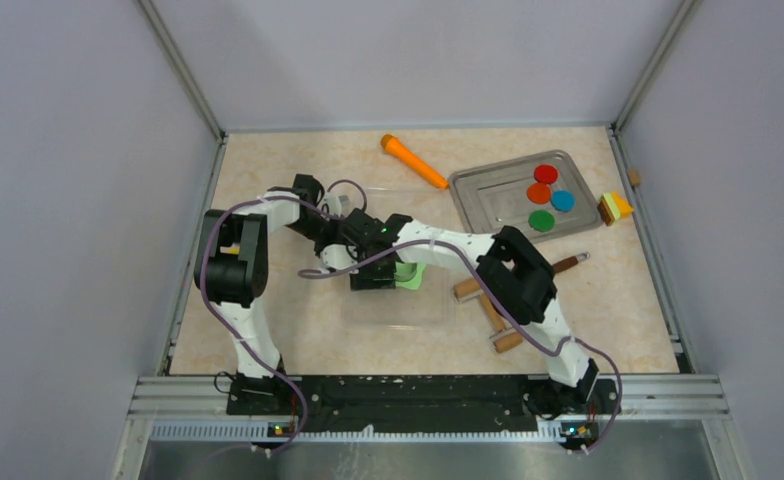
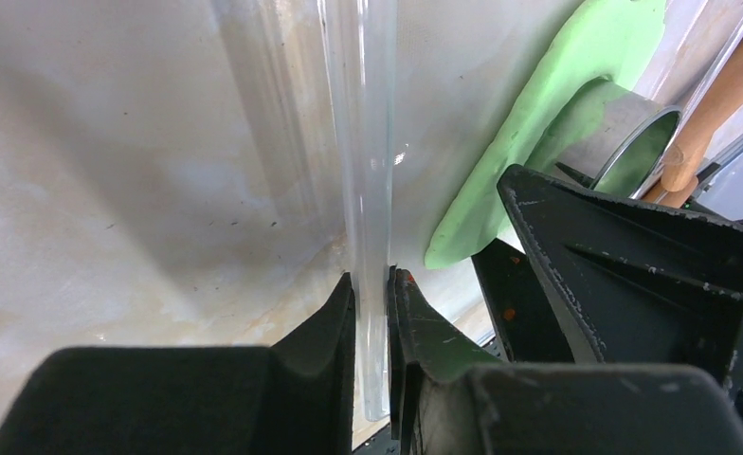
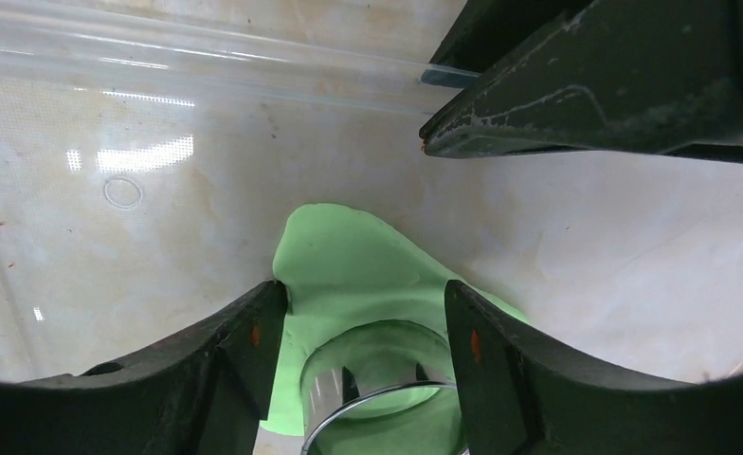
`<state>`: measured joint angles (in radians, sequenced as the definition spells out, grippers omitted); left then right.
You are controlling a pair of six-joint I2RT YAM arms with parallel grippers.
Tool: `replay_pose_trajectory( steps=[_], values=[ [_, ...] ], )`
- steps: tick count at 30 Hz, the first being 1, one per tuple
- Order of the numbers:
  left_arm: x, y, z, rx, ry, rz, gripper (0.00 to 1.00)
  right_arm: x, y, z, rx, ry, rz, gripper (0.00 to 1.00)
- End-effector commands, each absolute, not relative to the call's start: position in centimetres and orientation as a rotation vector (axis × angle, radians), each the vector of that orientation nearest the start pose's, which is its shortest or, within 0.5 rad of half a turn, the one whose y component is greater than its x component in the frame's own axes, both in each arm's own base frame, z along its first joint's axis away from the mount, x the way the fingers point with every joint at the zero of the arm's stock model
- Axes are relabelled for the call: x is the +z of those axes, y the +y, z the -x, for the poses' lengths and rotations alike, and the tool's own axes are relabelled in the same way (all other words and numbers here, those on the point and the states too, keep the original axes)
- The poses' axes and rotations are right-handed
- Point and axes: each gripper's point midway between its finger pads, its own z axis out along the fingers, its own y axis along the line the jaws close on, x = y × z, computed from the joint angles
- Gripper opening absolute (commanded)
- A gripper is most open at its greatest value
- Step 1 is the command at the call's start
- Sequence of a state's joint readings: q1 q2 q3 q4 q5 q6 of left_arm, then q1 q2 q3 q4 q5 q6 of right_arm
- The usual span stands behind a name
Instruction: Roll out the dumpling wrappers from the dough
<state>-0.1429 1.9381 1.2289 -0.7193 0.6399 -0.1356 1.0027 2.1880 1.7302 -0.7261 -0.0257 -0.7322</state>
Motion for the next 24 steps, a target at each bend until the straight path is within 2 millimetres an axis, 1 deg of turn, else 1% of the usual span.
replay_pose_trajectory(
  steps=[1, 3, 4, 7, 10, 13, 15, 17, 21, 24],
  values=[
    [3.5, -15.9, -30.6, -1.050, 2.922, -0.109, 0.00, 0.1, 38.4, -26.4, 0.182, 1.918, 2.156, 0.65],
    [3.6, -15.9, -30.6, -1.056, 2.920, -0.111, 0.00, -1.2, 37.7, -26.2, 0.187, 1.966, 2.178, 0.63],
    [3.6, -15.9, -30.6, -1.058, 2.918, -0.113, 0.00, -1.4, 37.6, -26.0, 0.206, 1.980, 2.183, 0.59],
    [3.7, -16.0, -30.7, -1.064, 2.913, -0.114, 0.00, -1.7, 37.6, -26.4, 0.229, 2.012, 2.154, 0.46],
    [3.7, -16.0, -30.6, -1.064, 2.913, -0.114, 0.00, -1.2, 38.0, -27.0, 0.219, 2.006, 2.122, 0.28],
    [3.8, -16.0, -30.6, -1.061, 2.913, -0.115, 0.00, 0.1, 38.6, -28.4, 0.169, 1.974, 2.046, 0.24],
    [3.7, -15.9, -30.6, -1.059, 2.916, -0.113, 0.00, 1.5, 39.1, -29.3, 0.138, 1.946, 1.993, 0.20],
    [3.6, -15.9, -30.6, -1.053, 2.915, -0.117, 0.00, 3.0, 39.5, -30.0, 0.131, 1.932, 1.942, 0.18],
    [3.4, -15.8, -30.5, -1.041, 2.924, -0.116, 0.00, 6.4, 40.4, -29.5, 0.209, 1.908, 1.880, 0.15],
    [3.3, -15.7, -30.6, -1.036, 2.926, -0.117, 0.00, 8.2, 40.6, -28.5, 0.284, 1.908, 1.856, 0.13]
  ],
)
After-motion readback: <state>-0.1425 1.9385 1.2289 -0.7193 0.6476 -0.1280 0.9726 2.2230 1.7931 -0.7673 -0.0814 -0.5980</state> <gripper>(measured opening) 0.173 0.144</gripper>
